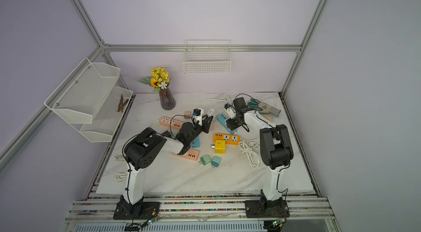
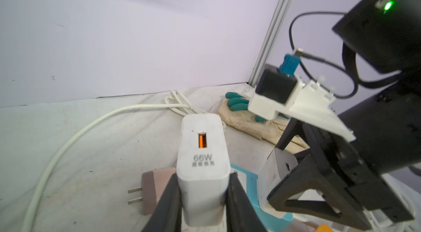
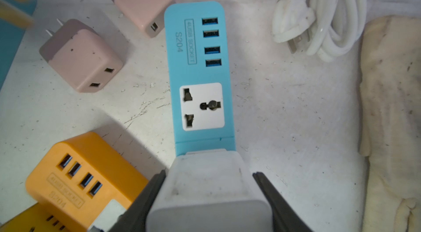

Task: Pull the plug off the socket
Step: Remove the plug from the socket, then place the plug at the center of the board.

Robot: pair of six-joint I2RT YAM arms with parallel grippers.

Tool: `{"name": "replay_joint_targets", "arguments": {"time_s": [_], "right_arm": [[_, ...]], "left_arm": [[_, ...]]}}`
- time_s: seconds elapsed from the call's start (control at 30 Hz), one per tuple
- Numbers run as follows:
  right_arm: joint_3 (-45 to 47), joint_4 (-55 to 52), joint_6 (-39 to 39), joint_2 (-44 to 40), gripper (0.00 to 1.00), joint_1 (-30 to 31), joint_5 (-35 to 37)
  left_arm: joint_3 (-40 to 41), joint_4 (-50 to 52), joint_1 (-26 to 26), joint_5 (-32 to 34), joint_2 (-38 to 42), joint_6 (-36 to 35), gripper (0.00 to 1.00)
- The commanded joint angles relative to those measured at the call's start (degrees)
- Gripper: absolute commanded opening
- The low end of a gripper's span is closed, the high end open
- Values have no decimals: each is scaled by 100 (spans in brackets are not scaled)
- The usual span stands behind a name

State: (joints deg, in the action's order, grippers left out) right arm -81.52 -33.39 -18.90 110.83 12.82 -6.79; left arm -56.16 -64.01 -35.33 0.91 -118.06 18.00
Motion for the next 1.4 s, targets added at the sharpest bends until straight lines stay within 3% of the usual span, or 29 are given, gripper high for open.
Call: {"name": "replay_joint_targets", "arguments": {"time_s": [0.0, 0.1, 0.27, 0.37, 0.43, 0.53, 0.73, 0.87, 1.2, 1.3, 1.37], "right_arm": [[300, 25, 241, 330, 0, -56, 319], [301, 80, 324, 360, 14, -59, 329], [174, 21, 429, 415, 32, -54, 305], [152, 85, 532, 381, 40, -56, 245], [123, 135, 608, 349, 43, -52, 125], [101, 293, 767, 225, 48, -60, 91], [-12, 340, 879, 107, 58, -52, 20], [6, 368, 861, 36, 76, -56, 10], [129, 346, 930, -490, 88, -57, 182], [177, 392, 999, -746, 89, -54, 150], [188, 440, 1060, -904, 89, -54, 100]], "left_arm": [[293, 57, 178, 262, 840, 997, 0], [466, 1358, 486, -249, 1566, 2076, 0], [449, 3834, 1331, -2676, 2595, 3216, 0], [262, 5786, 1494, -3360, 3224, 2697, 0], [12, 7408, 1489, -3328, 3594, 1963, 0], [189, 8642, 1494, -3260, 4284, 1624, 0], [1075, 8967, 1477, -3893, 4960, 2253, 0], [1492, 8998, 1455, -3912, 5042, 2453, 0], [1978, 9181, 1450, -3538, 4547, 2549, 0], [2059, 9278, 1450, -3248, 4397, 2559, 6], [2069, 9384, 1450, -3084, 4298, 2561, 15]]}}
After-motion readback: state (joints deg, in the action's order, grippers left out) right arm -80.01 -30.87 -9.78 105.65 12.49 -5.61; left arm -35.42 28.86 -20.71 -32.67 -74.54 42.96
